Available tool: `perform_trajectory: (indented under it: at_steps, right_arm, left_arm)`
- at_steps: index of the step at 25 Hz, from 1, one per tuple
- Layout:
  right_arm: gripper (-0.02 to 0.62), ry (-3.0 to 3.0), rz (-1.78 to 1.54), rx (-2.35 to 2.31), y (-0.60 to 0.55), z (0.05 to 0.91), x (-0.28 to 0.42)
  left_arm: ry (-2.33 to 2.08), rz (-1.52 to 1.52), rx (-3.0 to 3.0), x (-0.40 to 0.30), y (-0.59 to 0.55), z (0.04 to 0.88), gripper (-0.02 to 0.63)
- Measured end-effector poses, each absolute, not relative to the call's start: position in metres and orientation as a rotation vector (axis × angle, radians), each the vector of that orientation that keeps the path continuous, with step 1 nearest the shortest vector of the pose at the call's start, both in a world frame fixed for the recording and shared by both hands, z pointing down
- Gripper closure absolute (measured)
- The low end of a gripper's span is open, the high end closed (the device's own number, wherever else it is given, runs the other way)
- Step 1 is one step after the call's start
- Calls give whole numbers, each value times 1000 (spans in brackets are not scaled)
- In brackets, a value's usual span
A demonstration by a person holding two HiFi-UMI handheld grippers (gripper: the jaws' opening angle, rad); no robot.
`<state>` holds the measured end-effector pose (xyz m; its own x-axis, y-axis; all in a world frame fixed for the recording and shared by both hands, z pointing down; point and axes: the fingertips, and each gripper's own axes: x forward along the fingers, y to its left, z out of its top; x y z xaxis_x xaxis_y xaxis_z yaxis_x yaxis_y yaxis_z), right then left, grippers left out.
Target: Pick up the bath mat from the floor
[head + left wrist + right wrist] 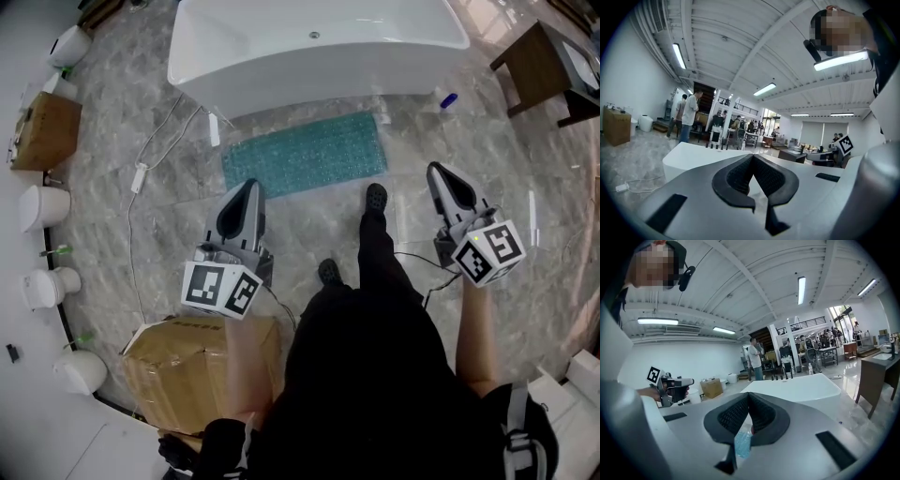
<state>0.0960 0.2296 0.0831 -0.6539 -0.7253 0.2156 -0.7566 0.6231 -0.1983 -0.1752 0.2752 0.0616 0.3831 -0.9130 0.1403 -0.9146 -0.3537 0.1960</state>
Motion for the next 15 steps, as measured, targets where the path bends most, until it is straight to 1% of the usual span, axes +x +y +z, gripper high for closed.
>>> perform_trajectory:
  at_steps: [5, 10, 15]
  right_arm:
    - [583, -2749, 426, 1168, 140, 96, 120]
    - [583, -2724, 461, 1109, 63, 111, 158]
    - [583, -2714, 529, 1032, 2, 136, 173]
  left_arm:
    - [-1669, -15, 2376, -143, 195, 61, 604]
    - [-1697, -27, 2351, -103, 124, 57, 604]
    - [-1728, 2, 2317, -77, 66, 66, 604]
